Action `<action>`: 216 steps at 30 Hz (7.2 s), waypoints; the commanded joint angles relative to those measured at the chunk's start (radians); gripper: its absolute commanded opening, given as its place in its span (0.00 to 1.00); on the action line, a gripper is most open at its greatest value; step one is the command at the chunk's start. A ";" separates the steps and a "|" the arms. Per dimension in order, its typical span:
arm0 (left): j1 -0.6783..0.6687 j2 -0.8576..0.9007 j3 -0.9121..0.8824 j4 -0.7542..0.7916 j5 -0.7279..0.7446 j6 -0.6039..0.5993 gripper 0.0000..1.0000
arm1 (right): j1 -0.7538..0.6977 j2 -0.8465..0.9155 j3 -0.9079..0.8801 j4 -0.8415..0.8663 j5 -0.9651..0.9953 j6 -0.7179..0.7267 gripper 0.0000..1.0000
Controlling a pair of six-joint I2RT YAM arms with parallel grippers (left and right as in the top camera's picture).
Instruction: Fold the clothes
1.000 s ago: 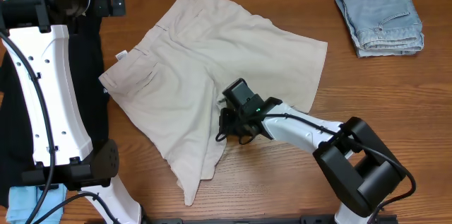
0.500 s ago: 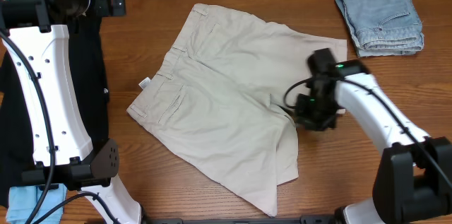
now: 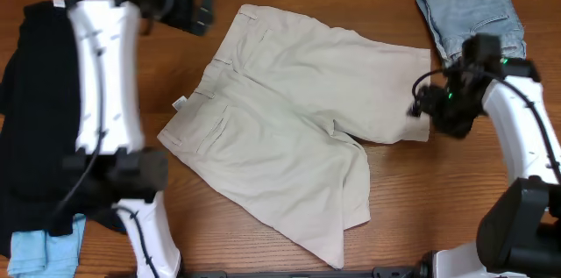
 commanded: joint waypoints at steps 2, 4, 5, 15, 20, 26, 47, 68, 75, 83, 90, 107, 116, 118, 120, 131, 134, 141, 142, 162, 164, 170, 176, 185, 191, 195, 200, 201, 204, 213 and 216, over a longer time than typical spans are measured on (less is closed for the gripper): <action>-0.094 0.172 -0.006 -0.005 0.054 0.224 0.99 | 0.019 -0.012 0.082 -0.007 -0.123 -0.083 0.79; -0.126 0.235 -0.006 -0.004 0.047 0.244 0.98 | 0.023 -0.011 0.082 -0.006 -0.120 -0.083 0.79; -0.139 0.262 -0.006 -0.001 0.047 0.247 0.95 | 0.023 -0.011 0.081 -0.006 -0.114 -0.084 0.79; -0.199 0.457 -0.006 -0.005 -0.010 0.190 0.93 | 0.023 -0.011 0.080 0.005 -0.056 -0.087 0.81; -0.202 0.499 -0.008 -0.015 -0.093 0.092 0.92 | 0.023 -0.009 0.080 0.014 -0.052 -0.086 0.81; -0.198 0.539 -0.010 -0.019 -0.174 -0.031 0.94 | 0.023 -0.003 0.072 0.024 -0.052 -0.085 0.81; 0.076 0.589 -0.010 -0.154 -0.237 -0.368 1.00 | 0.023 0.047 -0.039 0.144 -0.091 -0.079 0.86; 0.032 0.168 0.233 -0.187 0.031 -0.306 1.00 | 0.408 0.047 -0.313 0.268 -0.217 -0.132 0.84; 0.008 -0.045 0.239 -0.143 0.029 -0.307 1.00 | 0.520 0.047 -0.420 0.441 -0.108 -0.097 0.75; 0.005 -0.122 0.239 -0.144 0.029 -0.291 1.00 | 0.560 0.047 -0.455 0.518 -0.073 -0.072 0.04; 0.005 -0.122 0.239 -0.180 0.029 -0.261 1.00 | 0.496 0.026 -0.398 0.452 0.091 -0.026 0.04; 0.005 -0.122 0.238 -0.185 -0.013 -0.176 1.00 | 0.373 -0.001 -0.195 0.474 0.476 -0.111 0.69; 0.004 -0.218 0.234 -0.198 -0.195 -0.410 1.00 | 0.370 -0.218 -0.018 0.237 0.341 0.083 1.00; 0.003 -0.273 0.224 -0.199 -0.209 -0.440 1.00 | 0.370 -0.307 0.001 0.164 0.274 0.169 1.00; 0.005 -0.332 0.183 -0.199 -0.211 -0.464 1.00 | 0.370 -0.388 0.000 0.097 0.237 0.247 1.00; 0.005 -0.756 -0.575 -0.190 -0.424 -0.848 1.00 | 0.456 -0.594 -0.113 -0.170 0.210 0.522 1.00; 0.005 -0.852 -0.802 -0.156 -0.425 -1.004 1.00 | 0.492 -0.591 -0.162 -0.143 0.123 0.640 1.00; 0.005 -1.002 -1.329 0.082 -0.446 -1.333 0.88 | 0.513 -0.589 -0.297 -0.030 0.157 0.640 1.00; 0.005 -1.001 -1.440 0.163 -0.467 -1.384 0.83 | 0.513 -0.589 -0.333 -0.014 0.166 0.635 1.00; 0.023 -0.879 -2.000 0.797 -0.496 -1.732 0.75 | 0.541 -0.438 -0.470 0.124 0.135 0.595 0.89; 0.036 -0.867 -2.015 0.824 -0.501 -1.732 0.73 | 0.564 -0.415 -0.470 0.133 0.135 0.596 0.89; 0.101 -0.804 -2.022 0.884 -0.503 -1.670 0.70 | 0.615 -0.374 -0.470 0.142 0.147 0.610 0.89; 0.124 -0.697 -2.022 0.982 -0.498 -1.525 0.29 | 0.624 -0.359 -0.470 0.130 0.161 0.662 0.89; 0.124 -0.624 -2.021 0.996 -0.441 -1.522 0.04 | 0.657 -0.359 -0.558 0.133 0.121 0.793 0.86; 0.124 -0.624 -2.021 1.002 -0.383 -1.522 0.04 | 0.690 -0.359 -0.661 0.219 0.073 0.810 0.85; 0.122 -0.624 -2.021 1.011 -0.359 -1.522 0.04 | 0.690 -0.359 -0.674 0.220 0.075 0.797 0.85; 0.122 -0.624 -2.021 1.010 -0.360 -1.500 0.04 | 0.690 -0.359 -0.700 0.264 0.071 0.787 0.83; 0.122 -0.624 -2.021 1.010 -0.360 -1.493 0.04 | 0.690 -0.359 -0.704 0.272 0.072 0.786 0.83; 0.122 -0.624 -2.021 1.010 -0.348 -1.484 0.04 | 0.690 -0.358 -0.738 0.313 0.079 0.791 0.79; 0.122 -0.624 -2.021 1.010 -0.319 -1.361 0.04 | 0.692 -0.358 -0.809 0.335 0.062 0.917 0.58; 0.122 -0.624 -2.021 1.009 -0.319 -1.346 0.04 | 0.707 -0.358 -0.835 0.395 0.044 0.948 0.56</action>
